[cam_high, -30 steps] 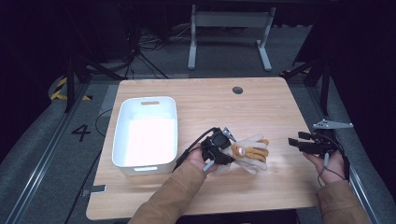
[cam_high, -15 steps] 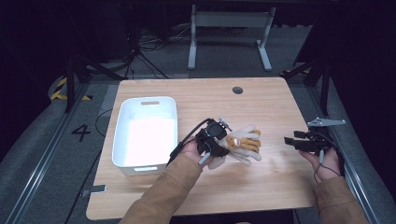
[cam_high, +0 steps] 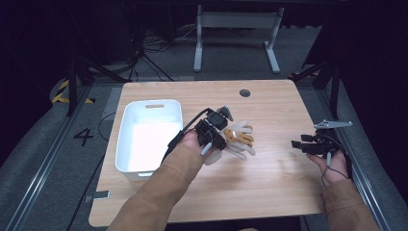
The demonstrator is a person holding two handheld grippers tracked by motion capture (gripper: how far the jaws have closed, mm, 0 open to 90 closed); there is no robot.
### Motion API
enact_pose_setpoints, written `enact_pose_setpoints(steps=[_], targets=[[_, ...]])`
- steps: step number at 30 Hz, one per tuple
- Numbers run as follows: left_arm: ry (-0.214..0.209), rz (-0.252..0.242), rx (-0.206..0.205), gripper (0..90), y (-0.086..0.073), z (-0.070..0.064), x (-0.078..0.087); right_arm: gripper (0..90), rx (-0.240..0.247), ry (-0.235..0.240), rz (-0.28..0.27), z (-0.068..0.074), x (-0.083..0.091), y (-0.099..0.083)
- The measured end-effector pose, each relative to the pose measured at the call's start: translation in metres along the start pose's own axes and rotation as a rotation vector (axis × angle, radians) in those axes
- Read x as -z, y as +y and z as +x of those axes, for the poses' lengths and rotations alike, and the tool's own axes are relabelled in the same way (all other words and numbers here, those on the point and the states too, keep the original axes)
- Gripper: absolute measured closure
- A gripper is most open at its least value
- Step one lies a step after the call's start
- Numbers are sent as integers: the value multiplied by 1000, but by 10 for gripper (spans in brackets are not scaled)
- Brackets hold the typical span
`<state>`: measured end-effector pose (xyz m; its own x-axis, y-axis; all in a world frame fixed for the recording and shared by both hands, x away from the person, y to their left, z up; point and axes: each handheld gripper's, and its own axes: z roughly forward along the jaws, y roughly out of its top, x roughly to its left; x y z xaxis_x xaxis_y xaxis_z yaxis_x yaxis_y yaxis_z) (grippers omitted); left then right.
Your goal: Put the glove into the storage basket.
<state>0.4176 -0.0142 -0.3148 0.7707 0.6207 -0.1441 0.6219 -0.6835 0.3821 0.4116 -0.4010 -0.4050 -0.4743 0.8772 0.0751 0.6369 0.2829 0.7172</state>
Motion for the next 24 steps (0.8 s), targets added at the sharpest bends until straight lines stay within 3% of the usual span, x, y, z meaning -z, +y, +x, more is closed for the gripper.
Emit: enact_pose_setpoints(steps=[8, 13, 16, 17, 24], targets=[[15, 17, 32, 697, 4, 4, 8, 417, 3, 4, 32, -1, -9, 0], [16, 20, 70, 696, 1, 13, 19, 473, 26, 20, 49, 1, -19, 4], [18, 8, 106, 695, -7, 21, 29, 537, 67, 22, 88, 6, -32, 6], [22, -3, 135, 695, -12, 26, 35, 557, 81, 26, 105, 7, -38, 9], [36, -31, 201, 694, -28, 40, 52, 601, 94, 23, 135, 12, -55, 14]])
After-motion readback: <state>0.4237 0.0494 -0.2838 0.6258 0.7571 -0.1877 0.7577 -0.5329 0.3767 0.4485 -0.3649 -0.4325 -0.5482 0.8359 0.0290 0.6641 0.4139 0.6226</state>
